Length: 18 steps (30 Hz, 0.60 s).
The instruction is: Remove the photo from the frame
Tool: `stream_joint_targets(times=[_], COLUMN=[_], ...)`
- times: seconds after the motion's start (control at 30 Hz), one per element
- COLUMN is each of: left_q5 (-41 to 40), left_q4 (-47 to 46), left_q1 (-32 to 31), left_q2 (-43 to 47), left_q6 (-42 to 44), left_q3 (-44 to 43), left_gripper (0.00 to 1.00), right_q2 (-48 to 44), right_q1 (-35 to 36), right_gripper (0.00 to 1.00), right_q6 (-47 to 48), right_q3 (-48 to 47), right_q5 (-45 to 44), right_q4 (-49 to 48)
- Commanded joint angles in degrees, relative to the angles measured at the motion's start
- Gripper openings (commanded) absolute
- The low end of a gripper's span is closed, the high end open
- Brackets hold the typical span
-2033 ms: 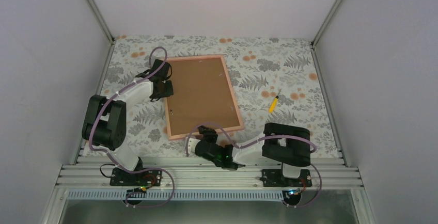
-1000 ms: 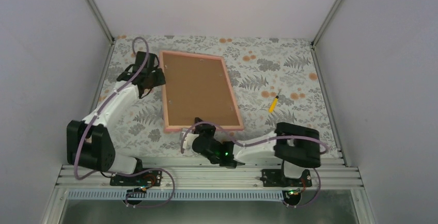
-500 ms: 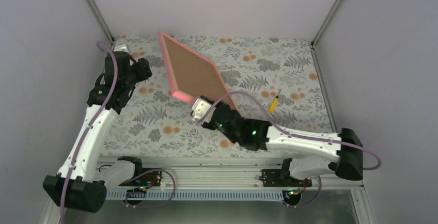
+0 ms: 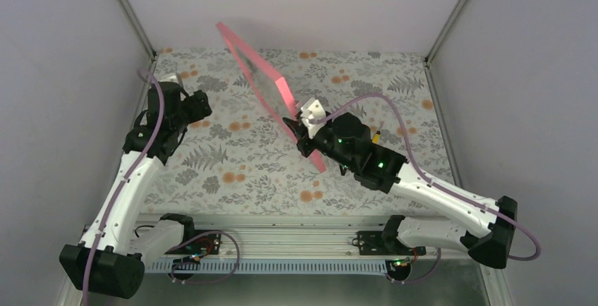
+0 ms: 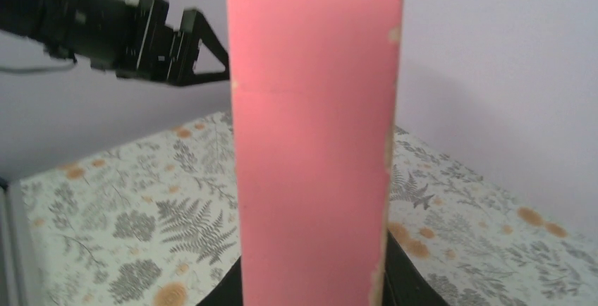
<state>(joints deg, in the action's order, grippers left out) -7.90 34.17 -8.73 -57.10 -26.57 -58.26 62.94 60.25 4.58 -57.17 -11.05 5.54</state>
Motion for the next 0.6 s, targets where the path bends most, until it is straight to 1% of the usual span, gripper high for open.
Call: stream_joint_targets(times=[0.0, 0.07, 0.27, 0.47, 0.57], left_q5=[1.7, 2.3, 4.5, 7.9, 10.0], left_q4=[-2.3, -3.0, -5.9, -8.3, -9.5], left_q1=[0.4, 0.4, 0.4, 1.1, 2.2], left_q2=[0.2, -0.1, -2.6, -6.1, -7.4], left_q6=[-0.5, -0.5, -0.5, -0.2, 0.1], left_q3=[1.3, 2.1, 4.5, 5.6, 6.5], left_gripper=[0.87, 0.88, 0.91, 0.93, 0.96], right_q2=[-3.6, -4.3, -5.7, -6.1, -4.8], right_q1=[-4.1, -6.1, -14.5, -25.9, -32.1], right_gripper=[0.04, 0.04, 0.04, 0.04, 0.04], right_q6=[-10.6, -13.1, -21.7, -31.6, -36.9], right_q3=[-1.7, -1.7, 0.6, 3.5, 5.5], right_q5=[11.8, 14.2, 25.6, 38.2, 46.6], right_q4=[-8.8, -9.2, -11.8, -14.6, -17.4])
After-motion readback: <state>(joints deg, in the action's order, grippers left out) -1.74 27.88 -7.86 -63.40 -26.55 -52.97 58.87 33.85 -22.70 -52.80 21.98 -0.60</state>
